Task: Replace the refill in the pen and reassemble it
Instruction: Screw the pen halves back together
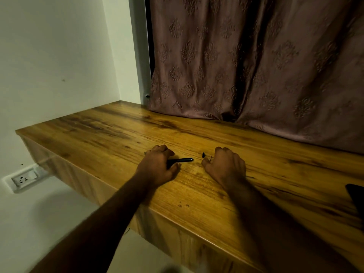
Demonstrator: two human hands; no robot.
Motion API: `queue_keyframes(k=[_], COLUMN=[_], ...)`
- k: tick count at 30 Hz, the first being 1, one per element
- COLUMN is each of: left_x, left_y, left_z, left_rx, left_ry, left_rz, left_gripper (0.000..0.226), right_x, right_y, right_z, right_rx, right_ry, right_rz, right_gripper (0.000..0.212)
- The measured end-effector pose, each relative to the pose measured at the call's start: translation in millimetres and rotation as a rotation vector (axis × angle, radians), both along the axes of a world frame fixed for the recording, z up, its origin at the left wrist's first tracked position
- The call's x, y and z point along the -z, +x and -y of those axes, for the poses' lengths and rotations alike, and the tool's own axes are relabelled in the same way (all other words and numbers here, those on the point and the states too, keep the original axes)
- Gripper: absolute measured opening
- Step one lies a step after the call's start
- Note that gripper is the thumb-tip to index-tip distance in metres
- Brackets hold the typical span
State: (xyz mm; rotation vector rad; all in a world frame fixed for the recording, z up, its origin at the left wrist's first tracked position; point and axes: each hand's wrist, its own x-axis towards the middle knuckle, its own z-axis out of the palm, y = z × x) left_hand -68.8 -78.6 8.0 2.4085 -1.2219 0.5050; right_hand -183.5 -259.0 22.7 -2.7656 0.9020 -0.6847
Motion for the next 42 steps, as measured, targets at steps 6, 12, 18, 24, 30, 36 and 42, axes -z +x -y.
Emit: queue_keyframes(k=[6,12,18,24,30,36,42], left_x=[-0.8,-1.8,-0.9,-1.4,-8.0,-7.5,-7.2], left_y=[-2.8,-2.4,-2.1,-12.0,-36.7,-34.4,-36.2], left_z=[-0.4,0.1,-2.6,-4.5,21.5,24.0,24.9], left_rx=[-0.014,-0.004,0.044,0.026,-0.011,0.054,0.071], left_ry=[0.03,0.013,-0.082,-0.412,-0.713,-0.738,-0.712], left_rz=[-0.049,-0.083,-0.161,-0.2,-0.294,-0.381,-0.357], left_gripper=[0.058,0.04,0.031,0.017,0.008,0.012,0.013], right_x=[-1.5,-0.7,3.1,0.5,-3.2,-2.5,-0.4], right_y=[2.7,2.7,1.1,-1.5,1.1,-2.3,1.5], right_z=[-6.3,-2.5,9.2,-2.3,-36.7,-34.3,-35.8], right_rx=[-0.034,-0.005,0.065,-0.23,-0.553,-0.58,-0.608], right_ry=[-0.054,-0.005,0.201,0.43,0.384,0.379,0.349], right_rz=[-0.007,-0.006,0.23,0.547,0.533,0.528,0.468], right_gripper=[0.034,0.027,0.018,0.008,0.006,0.006,0.006])
